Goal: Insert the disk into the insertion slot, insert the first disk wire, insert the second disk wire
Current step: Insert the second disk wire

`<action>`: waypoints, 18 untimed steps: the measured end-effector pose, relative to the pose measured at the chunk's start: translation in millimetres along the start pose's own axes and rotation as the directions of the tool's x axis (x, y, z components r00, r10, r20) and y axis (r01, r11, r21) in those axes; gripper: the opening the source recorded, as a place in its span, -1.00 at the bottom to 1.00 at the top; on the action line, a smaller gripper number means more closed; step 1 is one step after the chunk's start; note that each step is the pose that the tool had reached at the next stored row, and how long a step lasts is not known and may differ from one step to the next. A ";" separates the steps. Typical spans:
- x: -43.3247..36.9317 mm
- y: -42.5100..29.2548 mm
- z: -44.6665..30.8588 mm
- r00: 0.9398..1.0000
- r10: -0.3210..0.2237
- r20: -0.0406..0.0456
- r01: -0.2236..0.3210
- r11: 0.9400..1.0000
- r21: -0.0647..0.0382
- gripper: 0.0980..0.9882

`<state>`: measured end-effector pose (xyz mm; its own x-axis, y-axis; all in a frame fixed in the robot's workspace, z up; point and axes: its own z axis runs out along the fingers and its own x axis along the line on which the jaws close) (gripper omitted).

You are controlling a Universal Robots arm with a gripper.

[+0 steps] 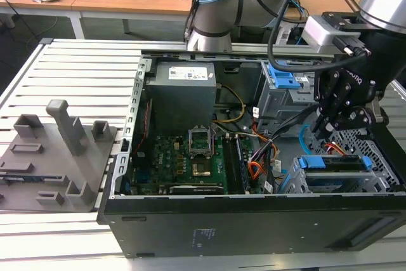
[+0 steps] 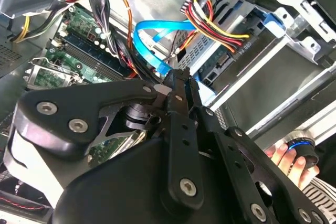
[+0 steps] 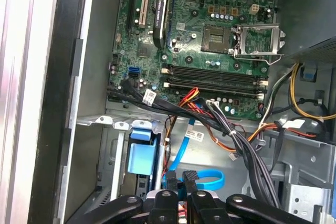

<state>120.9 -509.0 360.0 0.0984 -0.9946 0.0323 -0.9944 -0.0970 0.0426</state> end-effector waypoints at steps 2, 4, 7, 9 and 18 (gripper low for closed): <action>4.0 0.4 0.3 1.000 0.000 0.000 0.000 1.000 0.000 -0.86; 7.0 0.7 0.5 1.000 0.000 0.000 0.000 1.000 0.000 -0.86; 16.5 1.6 1.5 1.000 0.000 0.000 0.000 1.000 0.000 -0.86; 21.0 1.4 2.0 1.000 0.000 0.000 0.000 1.000 0.000 -0.86; 27.1 -12.6 8.7 1.000 0.000 0.000 0.000 1.000 -0.001 -0.86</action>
<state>135.8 -535.1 351.6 0.0984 -0.9946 0.0324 -0.9943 -0.0970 0.0440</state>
